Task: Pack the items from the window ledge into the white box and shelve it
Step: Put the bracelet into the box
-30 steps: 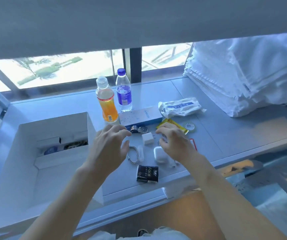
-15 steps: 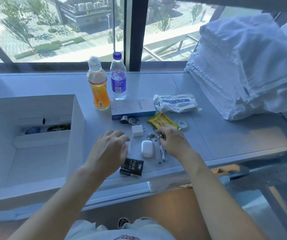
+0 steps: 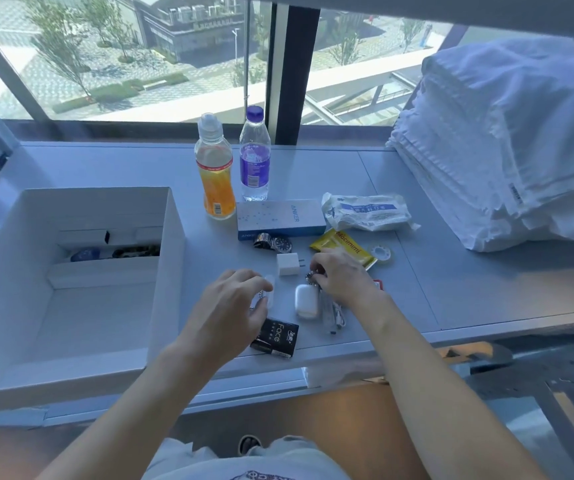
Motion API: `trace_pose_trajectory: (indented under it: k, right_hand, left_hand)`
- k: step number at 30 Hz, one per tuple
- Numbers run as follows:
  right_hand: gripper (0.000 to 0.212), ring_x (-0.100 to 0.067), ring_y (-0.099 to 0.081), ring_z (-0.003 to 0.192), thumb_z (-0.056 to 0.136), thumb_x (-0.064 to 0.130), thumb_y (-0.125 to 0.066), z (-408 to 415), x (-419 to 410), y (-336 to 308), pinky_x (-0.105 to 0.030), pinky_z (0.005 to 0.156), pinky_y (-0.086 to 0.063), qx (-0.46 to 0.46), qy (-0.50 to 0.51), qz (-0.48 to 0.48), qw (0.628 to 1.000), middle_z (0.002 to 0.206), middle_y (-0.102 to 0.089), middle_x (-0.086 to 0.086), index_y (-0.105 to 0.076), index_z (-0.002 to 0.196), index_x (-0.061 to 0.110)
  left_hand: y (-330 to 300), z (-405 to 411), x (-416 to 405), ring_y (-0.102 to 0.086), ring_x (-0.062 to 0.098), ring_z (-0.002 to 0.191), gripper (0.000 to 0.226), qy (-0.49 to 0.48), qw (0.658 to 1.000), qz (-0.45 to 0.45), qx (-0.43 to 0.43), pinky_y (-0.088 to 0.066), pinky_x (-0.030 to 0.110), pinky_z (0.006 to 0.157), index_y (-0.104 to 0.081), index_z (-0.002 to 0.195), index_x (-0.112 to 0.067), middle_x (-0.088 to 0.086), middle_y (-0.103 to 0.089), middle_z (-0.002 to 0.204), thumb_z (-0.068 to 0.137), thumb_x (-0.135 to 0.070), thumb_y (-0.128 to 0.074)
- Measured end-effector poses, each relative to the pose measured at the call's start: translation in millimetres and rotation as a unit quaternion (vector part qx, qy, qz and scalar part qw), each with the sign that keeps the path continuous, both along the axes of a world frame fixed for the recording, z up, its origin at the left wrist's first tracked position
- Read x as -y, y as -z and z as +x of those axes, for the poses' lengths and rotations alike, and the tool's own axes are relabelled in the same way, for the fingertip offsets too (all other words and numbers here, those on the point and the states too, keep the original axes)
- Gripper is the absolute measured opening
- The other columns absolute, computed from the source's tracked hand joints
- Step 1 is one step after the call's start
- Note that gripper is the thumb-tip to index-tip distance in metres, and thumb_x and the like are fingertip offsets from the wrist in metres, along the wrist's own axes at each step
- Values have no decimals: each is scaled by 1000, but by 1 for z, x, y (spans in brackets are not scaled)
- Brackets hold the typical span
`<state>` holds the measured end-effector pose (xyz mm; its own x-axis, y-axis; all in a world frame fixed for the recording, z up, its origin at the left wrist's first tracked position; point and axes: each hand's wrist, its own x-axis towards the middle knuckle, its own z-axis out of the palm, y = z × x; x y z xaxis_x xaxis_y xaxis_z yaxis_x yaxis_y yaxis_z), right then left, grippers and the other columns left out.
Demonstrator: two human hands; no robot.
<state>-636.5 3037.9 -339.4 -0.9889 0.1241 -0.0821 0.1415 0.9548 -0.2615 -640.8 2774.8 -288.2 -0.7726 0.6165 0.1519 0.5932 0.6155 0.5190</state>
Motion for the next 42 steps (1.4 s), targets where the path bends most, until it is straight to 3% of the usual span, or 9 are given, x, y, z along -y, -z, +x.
trace_pose_trajectory:
  k: [4, 9, 13, 17, 23, 28, 32, 38, 42]
  right_hand:
    - [16, -26, -59, 105, 99, 25, -63, 4, -3, -2, -38, 88, -49, -42, 3, -11, 999, 107, -67, -3, -71, 105, 12]
    - [6, -21, -62, 89, 97, 10, -65, 9, -7, -25, -39, 80, -53, -187, 42, -116, 974, 95, -68, -1, -71, 97, 10]
    - [6, -10, -60, 79, 98, 11, -66, 16, -3, -57, -27, 74, -49, -268, 62, -170, 946, 86, -70, 4, -71, 97, 13]
    - [5, 2, -64, 79, 98, 19, -69, 25, 6, -88, -12, 73, -48, -310, 57, -205, 927, 83, -71, 13, -74, 99, 19]
    - [9, -10, -74, 81, 95, 15, -74, 37, 30, -134, -24, 75, -58, -311, 20, -299, 902, 85, -77, 10, -76, 98, 23]
    - [9, -17, -76, 86, 93, 13, -77, 44, 45, -157, -39, 82, -62, -297, -21, -364, 882, 88, -79, 8, -78, 98, 20]
    - [10, -20, -78, 88, 93, 9, -76, 46, 54, -165, -37, 84, -63, -298, -70, -411, 859, 90, -80, 5, -78, 101, 14]
    - [10, -23, -79, 89, 90, -1, -76, 44, 54, -165, -39, 87, -63, -279, -70, -469, 835, 90, -81, -6, -75, 99, -1]
    - [9, -33, -76, 84, 86, 2, -81, 44, 49, -158, -55, 81, -61, -277, -16, -464, 841, 87, -80, -7, -76, 94, 1]
  left_hand:
    - [-3, 2, 1, -61, 18, 107, 20, 3, 1000, 3, 3, -51, 32, 90, -74, 115, -19, -8, -69, 114, 97, -21, -64]
    - [-11, 1, 1, -61, 15, 106, 17, -11, 1000, 24, 5, -50, 28, 90, -75, 110, -20, -9, -70, 112, 96, -19, -65]
    - [-19, 0, 0, -61, 12, 108, 17, -23, 999, 46, 7, -48, 25, 93, -75, 110, -20, -10, -69, 112, 97, -19, -65]
    - [-32, 0, -3, -59, 8, 105, 16, -31, 997, 68, 9, -37, 7, 87, -75, 108, -23, -13, -69, 112, 96, -19, -66]
    - [-53, 2, -10, -58, -12, 93, 19, -25, 990, 138, 21, -40, 7, 85, -71, 115, -29, -21, -66, 111, 97, -24, -67]
    - [-68, 6, -15, -63, 1, 112, 34, -10, 979, 194, 53, -47, 18, 96, -66, 128, -29, -18, -70, 116, 95, -31, -70]
    - [-74, 7, -19, -62, -1, 114, 42, -12, 976, 200, 83, -48, 22, 98, -62, 133, -32, -17, -70, 117, 93, -36, -73]
    - [-70, 3, -14, -71, 4, 93, 3, -12, 969, 213, 123, -49, 18, 84, -75, 95, -23, -14, -76, 87, 94, -21, -73]
    - [-68, -4, -2, -72, 10, 72, 8, -18, 959, 235, 158, -54, 22, 74, -73, 90, -20, -4, -74, 75, 97, -18, -70]
